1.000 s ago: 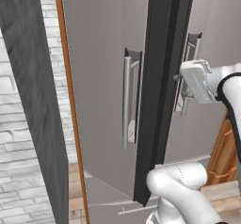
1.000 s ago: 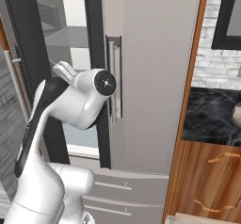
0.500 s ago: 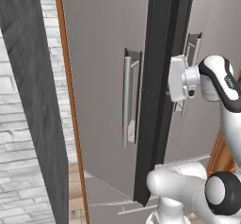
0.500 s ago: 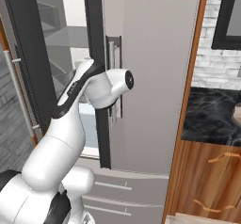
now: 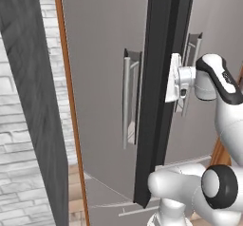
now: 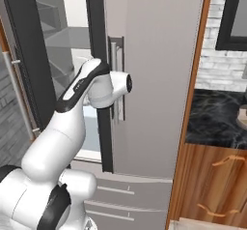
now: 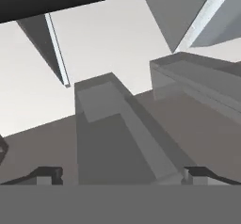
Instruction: Take the donut and cake from the fridge and place them on the empty tray on the dining counter.
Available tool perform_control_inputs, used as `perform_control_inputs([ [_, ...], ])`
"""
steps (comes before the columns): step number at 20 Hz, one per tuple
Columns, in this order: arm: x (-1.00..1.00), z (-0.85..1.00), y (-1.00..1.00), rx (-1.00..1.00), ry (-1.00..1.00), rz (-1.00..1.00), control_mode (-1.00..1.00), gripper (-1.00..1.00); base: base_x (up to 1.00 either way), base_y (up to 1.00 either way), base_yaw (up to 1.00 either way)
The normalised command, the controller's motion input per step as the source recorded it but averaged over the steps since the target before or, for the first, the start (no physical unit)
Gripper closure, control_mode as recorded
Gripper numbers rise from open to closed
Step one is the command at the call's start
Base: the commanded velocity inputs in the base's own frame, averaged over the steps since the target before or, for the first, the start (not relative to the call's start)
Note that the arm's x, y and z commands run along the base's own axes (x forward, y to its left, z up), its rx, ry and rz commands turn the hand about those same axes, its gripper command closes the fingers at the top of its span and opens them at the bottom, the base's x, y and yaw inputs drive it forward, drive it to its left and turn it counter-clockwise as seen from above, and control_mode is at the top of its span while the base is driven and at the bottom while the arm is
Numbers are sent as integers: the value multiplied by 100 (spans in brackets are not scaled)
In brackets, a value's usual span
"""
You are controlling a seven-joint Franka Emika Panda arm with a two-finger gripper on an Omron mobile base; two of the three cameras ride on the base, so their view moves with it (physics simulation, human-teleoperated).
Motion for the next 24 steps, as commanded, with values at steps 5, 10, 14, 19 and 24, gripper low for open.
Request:
perform_control_inputs([
  [5,-24,0,72,7,18,14,-100,-100,0,0,0],
  [10,-44,0,96,1,13,10,-100,-100,0,0,0],
  [14,-56,0,100,0,10,6,-100,-100,0,0,0],
  [19,-42,0,100,0,8,4,-100,-100,0,0,0],
  [24,-24,0,100,0,5,2,-100,-100,0,0,0],
])
